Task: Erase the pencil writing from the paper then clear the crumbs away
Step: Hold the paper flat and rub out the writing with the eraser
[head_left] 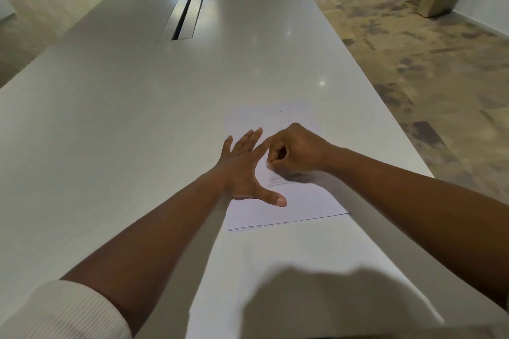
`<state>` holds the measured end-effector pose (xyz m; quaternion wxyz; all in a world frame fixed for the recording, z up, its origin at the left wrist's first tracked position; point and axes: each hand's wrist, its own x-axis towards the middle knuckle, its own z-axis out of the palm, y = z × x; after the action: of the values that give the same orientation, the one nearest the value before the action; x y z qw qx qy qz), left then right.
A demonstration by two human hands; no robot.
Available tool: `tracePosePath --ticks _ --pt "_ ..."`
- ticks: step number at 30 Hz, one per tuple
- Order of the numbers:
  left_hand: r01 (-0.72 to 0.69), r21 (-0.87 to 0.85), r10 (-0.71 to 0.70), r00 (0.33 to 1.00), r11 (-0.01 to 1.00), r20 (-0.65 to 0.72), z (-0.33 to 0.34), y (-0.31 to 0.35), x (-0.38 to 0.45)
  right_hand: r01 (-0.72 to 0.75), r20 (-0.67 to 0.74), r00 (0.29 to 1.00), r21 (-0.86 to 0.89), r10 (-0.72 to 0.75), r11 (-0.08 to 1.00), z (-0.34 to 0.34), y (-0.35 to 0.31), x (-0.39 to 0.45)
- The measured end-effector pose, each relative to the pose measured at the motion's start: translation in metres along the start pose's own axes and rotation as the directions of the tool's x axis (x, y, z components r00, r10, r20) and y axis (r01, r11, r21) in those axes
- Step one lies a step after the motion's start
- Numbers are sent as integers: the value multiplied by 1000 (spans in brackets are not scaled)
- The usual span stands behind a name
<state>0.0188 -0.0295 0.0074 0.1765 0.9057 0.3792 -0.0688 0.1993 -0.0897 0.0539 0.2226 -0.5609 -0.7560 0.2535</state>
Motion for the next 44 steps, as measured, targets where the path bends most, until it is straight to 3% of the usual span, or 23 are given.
tracePosePath --ticks 3,10,16,19,27,33,37,42,44 --pt "3 18 -3 1000 1000 -5 0 0 0 9 -54 998 -30 -10 1000 1 2 5" --pt "13 -11 -13 1000 1000 -6 -1 1 -1 86 131 988 19 -88 996 12 -3 -5" --pt "-2 2 2 1000 1000 -26 1 0 -1 -35 -140 990 -56 27 998 2 10 16" --pt "1 11 0 1000 1000 -30 1 -1 0 -48 -173 984 -96 30 994 4 11 22" --pt "3 -14 -4 1000 1000 -22 0 -1 0 76 85 993 16 -77 997 15 -8 1" --pt "7 27 -6 1000 1000 -16 -1 2 -3 -134 -217 971 -144 101 980 3 11 19" --pt "10 28 -9 1000 1000 -7 -2 1 -2 -74 -159 986 -114 55 991 3 10 12" --pt "7 26 -7 1000 1000 -12 0 0 -1 -14 97 995 12 13 1000 4 -3 -9" --pt "6 23 -5 1000 1000 -19 0 0 -1 -13 127 992 12 11 1000 5 -3 -12"
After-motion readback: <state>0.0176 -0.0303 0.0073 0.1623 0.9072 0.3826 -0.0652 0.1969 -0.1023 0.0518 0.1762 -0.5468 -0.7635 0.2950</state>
